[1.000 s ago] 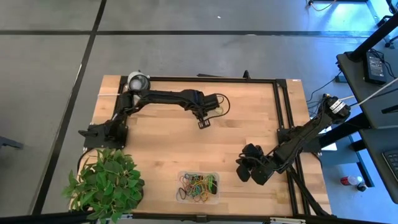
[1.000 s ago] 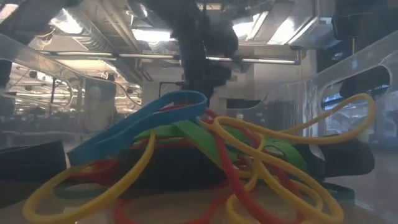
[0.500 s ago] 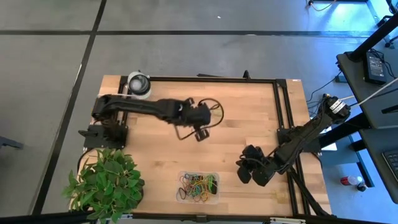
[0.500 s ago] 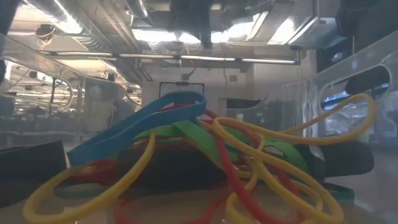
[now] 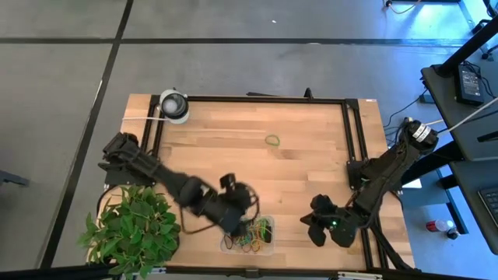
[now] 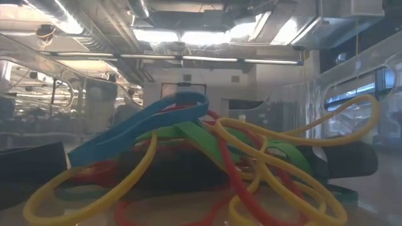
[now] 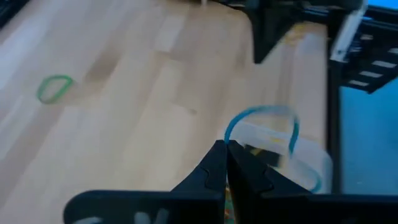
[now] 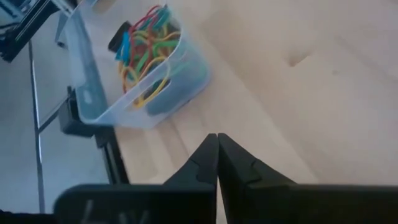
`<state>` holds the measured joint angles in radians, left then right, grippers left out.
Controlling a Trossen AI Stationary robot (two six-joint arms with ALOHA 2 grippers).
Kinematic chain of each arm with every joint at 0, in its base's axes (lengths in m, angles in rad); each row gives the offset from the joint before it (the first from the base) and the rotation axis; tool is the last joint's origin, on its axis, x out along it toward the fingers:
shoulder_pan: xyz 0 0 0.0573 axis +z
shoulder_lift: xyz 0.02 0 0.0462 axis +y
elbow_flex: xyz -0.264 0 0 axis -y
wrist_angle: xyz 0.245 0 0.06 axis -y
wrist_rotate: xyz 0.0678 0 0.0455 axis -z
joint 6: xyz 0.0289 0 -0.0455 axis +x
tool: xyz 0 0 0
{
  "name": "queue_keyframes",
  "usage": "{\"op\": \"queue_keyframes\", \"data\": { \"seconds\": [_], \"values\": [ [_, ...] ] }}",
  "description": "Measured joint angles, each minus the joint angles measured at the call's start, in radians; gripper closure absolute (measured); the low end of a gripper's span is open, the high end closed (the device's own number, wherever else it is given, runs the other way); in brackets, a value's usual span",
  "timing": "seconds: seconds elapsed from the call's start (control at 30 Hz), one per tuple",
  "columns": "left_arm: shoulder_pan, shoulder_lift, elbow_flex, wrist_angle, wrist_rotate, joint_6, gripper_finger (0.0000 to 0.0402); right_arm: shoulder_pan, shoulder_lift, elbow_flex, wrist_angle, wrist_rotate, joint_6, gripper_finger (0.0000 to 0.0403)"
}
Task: Pick and place rubber bands into bin
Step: Put the blue rubber band into the transparent bin
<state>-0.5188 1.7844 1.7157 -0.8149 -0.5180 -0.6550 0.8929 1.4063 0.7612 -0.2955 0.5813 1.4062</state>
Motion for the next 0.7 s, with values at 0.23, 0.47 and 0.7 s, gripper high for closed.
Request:
{"op": "queue_keyframes", "data": {
  "seconds": [0.23,0.47,0.7],
  "values": [
    [-0.118,0.035,0.0,-0.005,-0.087,-0.169,0.04,0.037,0.0,0.0,0.037,0.001,0.0,0.0398],
    [-0.122,0.163,0.0,-0.005,0.005,-0.256,0.04,0.053,0.001,0.0,0.084,0.002,0.0,0.0394],
    [-0.116,0.301,0.0,-0.003,0.178,-0.345,0.04,0.072,0.001,0.0,0.11,0.002,0.0,0.04]
  ]
}}
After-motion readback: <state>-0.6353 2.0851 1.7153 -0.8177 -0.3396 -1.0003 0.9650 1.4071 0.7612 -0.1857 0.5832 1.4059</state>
